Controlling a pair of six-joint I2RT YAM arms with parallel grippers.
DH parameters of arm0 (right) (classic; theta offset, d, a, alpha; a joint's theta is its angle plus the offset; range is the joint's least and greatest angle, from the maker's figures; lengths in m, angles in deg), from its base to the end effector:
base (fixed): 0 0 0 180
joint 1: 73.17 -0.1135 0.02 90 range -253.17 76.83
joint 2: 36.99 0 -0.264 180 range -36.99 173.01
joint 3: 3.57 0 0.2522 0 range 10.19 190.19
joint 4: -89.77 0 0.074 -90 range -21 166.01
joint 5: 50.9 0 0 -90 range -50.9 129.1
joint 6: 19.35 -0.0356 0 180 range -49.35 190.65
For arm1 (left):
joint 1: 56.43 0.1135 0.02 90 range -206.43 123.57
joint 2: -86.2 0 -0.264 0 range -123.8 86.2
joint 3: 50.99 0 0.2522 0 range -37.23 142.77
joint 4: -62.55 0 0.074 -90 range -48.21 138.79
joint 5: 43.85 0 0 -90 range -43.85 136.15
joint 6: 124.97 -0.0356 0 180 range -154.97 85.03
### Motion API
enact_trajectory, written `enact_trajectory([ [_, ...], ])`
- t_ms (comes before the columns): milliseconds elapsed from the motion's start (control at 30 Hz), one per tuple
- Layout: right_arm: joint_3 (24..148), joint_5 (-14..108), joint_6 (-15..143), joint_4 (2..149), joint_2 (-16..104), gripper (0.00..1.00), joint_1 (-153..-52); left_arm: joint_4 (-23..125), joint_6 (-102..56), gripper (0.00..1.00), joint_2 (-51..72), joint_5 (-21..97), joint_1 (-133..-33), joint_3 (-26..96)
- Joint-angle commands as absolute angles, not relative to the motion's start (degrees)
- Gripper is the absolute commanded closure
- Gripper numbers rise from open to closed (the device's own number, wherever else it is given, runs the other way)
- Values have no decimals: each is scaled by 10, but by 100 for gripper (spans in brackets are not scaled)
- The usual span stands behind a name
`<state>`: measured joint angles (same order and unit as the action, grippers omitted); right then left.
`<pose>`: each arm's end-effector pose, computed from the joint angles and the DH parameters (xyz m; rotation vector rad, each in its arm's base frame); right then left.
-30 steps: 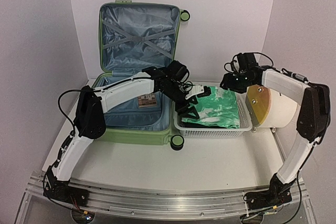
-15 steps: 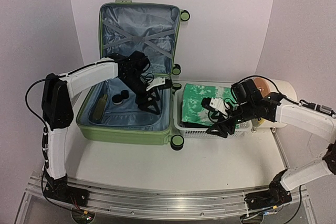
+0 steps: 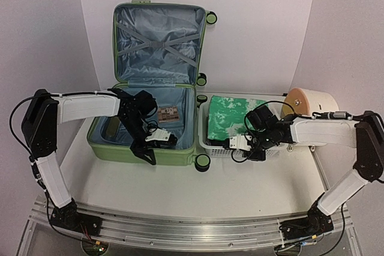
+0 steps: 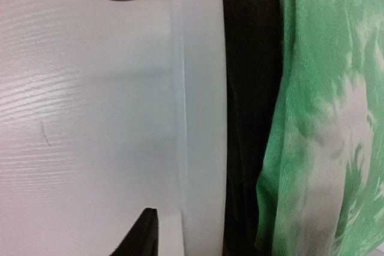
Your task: Open, take out, and arrange the luggage
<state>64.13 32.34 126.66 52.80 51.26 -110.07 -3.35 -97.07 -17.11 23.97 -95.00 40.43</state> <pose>0.2479 0.1809 0.1966 -1.8454 1.8154 -0.2759 0.2654 -0.2288 0.2139 2.2064 1.7528 -0.4792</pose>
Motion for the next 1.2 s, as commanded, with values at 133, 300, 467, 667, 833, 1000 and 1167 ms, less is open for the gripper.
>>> enact_trajectory([
  [133,743,283,1341,567,602,90,-1064,12,-978,74,-149,287,-919,372],
  [300,772,293,1361,567,617,100,-1056,15,-973,83,-141,286,-904,353],
  [467,787,243,1346,578,621,100,-1056,21,-967,82,-137,282,-900,343],
  [667,793,204,1366,666,610,100,-1035,31,-964,82,-144,280,-899,346],
  [833,833,215,1421,698,628,100,-1015,34,-964,82,-146,276,-898,344],
  [1000,874,217,1463,710,652,100,-995,34,-964,82,-146,275,-898,345],
  [1167,918,236,1492,725,681,100,-967,35,-966,82,-151,276,-898,349],
])
